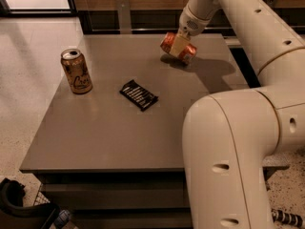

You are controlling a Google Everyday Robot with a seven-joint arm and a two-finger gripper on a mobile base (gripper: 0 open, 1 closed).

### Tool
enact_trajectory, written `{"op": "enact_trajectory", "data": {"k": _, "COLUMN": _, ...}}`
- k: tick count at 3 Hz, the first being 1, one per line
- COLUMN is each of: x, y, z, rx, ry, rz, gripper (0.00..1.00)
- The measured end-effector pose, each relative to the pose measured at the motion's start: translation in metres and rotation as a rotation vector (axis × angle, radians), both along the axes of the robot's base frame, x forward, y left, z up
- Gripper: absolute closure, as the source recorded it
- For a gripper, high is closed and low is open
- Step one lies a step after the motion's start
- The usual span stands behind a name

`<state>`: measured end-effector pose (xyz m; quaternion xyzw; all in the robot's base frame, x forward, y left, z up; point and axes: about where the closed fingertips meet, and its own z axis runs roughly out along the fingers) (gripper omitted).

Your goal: Knock coke can over

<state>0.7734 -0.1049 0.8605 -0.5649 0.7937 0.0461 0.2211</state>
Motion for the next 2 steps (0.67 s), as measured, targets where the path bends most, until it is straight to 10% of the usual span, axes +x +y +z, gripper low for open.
{"op": "enact_trajectory", "data": {"k": 2, "x": 0.0019, "y": 0.019, "z": -0.0297, "rx": -0.007, "ry": 0.082, "rz": 0.057, "gripper": 0.97}}
